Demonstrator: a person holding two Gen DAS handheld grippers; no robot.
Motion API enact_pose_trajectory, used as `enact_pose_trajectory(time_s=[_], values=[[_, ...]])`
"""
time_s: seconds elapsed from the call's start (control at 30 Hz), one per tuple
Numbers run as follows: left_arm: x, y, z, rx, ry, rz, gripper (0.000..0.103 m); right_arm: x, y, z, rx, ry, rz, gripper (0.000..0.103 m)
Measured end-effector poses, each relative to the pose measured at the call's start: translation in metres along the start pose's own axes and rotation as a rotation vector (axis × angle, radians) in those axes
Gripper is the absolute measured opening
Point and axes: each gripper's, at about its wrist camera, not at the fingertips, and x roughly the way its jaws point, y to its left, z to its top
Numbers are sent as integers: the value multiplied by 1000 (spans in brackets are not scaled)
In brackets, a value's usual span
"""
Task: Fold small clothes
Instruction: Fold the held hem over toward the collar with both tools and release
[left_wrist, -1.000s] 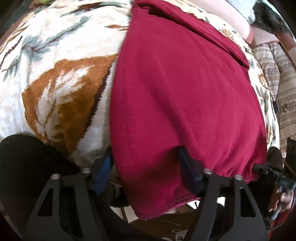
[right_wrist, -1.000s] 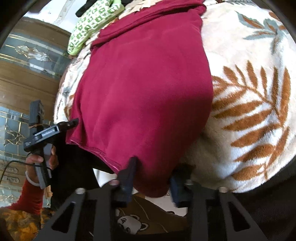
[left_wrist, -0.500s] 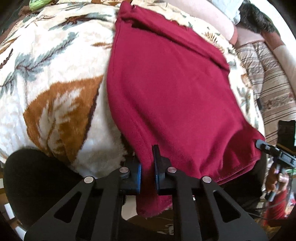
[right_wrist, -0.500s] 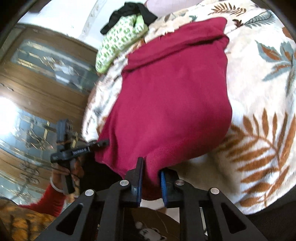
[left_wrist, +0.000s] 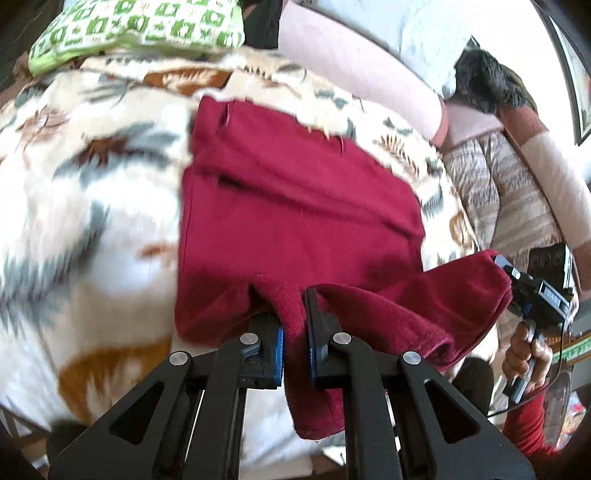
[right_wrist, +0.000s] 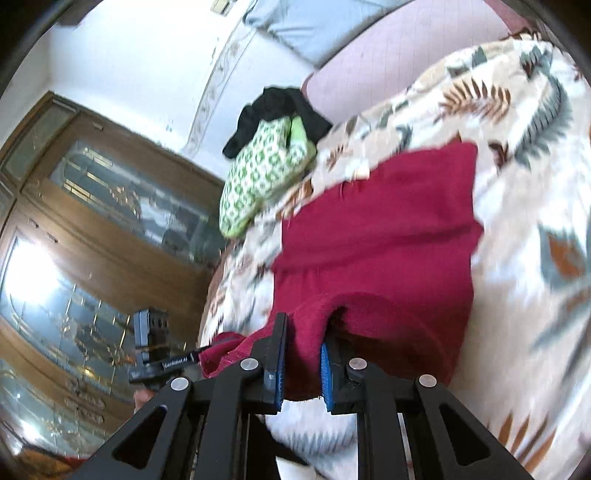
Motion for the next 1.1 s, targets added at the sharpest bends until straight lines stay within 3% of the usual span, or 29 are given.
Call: enact_pose_trajectory(time_s=[0.23,0.5,0.67,0.77,0.83,0.9,1.0,1.1], values=[[25,10,76,-29,-60,7,8,26,-15,66,0,-38,-30,14],[77,38,148,-100,-90,75,8,71,-71,137,97,-81,-110,14],[101,63,170,-208,-45,-7,10,109,-116,161,206,-44,-208,16],[92,65,176,-207,-52,-25,12,99,-124,171,218,-116,-255,44],[85,63,179,-204,-56,-37,18,79,-121,176,221,-176,-201,47],[75,62,180,-199,-84,-25,38,64,-110,178,177,-183,-196,47],[56,64,180,-225,-193,7,66,63,-82,173,20,-134,-263,47],[55,62,180,-215,-198,27,67,80,-58,162,-123,-70,-291,47]])
